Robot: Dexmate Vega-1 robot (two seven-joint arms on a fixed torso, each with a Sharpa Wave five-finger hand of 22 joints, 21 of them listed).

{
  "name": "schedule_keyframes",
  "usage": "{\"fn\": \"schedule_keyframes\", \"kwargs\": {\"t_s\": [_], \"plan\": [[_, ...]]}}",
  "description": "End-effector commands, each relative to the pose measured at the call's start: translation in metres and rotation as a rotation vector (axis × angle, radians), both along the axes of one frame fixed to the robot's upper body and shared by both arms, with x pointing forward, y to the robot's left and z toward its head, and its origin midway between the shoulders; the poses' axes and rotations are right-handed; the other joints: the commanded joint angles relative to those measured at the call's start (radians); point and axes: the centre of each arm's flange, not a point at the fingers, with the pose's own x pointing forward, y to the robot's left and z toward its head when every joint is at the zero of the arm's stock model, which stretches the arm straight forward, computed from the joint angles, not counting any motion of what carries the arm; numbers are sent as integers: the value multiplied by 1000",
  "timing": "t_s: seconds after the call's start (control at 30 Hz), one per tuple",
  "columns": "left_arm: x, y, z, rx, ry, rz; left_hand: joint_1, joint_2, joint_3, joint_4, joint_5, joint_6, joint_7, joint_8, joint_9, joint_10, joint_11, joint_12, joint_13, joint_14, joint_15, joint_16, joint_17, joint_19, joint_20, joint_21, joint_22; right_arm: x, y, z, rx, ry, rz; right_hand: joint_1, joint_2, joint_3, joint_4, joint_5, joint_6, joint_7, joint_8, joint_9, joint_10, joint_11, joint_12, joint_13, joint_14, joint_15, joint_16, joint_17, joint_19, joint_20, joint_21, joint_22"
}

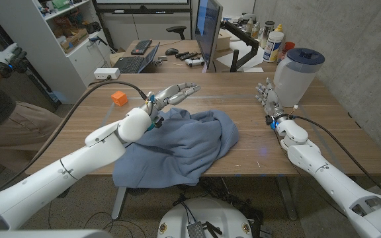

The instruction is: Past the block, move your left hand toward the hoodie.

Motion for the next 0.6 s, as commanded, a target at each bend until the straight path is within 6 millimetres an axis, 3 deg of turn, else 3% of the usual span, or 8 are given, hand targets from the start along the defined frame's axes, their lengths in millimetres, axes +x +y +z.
{"fn": "schedule_keyframes", "kwargs": {"t_s": [0.03, 0.6], "plan": [[-1, -12, 2, 69, -8, -25, 4, -2, -3, -4, -4, 4, -3, -3, 2, 4, -7, 6, 2, -9, -7, 3, 3, 14, -5, 11, 3, -2, -8, -1, -8, -1, -3, -4, 17, 0, 8, 6, -4, 2, 3, 2, -2, 0, -2, 3, -5, -6, 1, 3, -1, 1, 6, 5], [0, -22, 1, 128, -13, -70, 5, -2, -5, -6, -4, 9, -4, -3, 2, 8, -7, 6, 2, -7, -14, 4, 3, 20, -13, 13, 4, -7, -10, -5, -9, 10, -12, -3, 17, 0, 8, 6, -5, 1, 3, 2, -2, 0, -1, 3, -5, -7, 1, 3, -1, 1, 6, 5]]}}
